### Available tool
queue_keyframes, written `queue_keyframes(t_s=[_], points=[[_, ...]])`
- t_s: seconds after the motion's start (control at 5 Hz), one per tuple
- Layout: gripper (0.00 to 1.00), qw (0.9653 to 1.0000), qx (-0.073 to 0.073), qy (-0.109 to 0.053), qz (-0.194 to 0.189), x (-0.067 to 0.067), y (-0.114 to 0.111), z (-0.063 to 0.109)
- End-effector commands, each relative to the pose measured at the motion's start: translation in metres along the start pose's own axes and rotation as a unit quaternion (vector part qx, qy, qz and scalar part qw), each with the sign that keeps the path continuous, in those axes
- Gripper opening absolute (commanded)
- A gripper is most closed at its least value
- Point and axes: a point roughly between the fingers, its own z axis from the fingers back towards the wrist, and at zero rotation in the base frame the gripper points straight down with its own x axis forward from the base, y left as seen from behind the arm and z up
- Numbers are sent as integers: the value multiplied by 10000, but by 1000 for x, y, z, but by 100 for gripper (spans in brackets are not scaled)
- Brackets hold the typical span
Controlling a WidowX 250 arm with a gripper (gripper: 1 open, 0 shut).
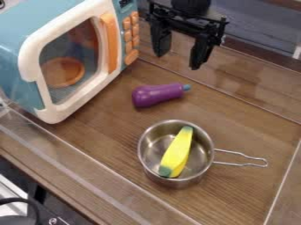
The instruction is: Put the eggplant in the silver pot
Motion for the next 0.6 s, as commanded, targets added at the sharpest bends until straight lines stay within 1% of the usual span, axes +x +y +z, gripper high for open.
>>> queue_keyframes(t_s=[0.0, 0.2, 0.4], points=[[100, 9978, 3, 346, -570, -6, 2, -21], [100, 9857, -3, 446, -1624, -14, 8, -38], [100, 9820, 42, 369, -1853, -17, 11, -44]])
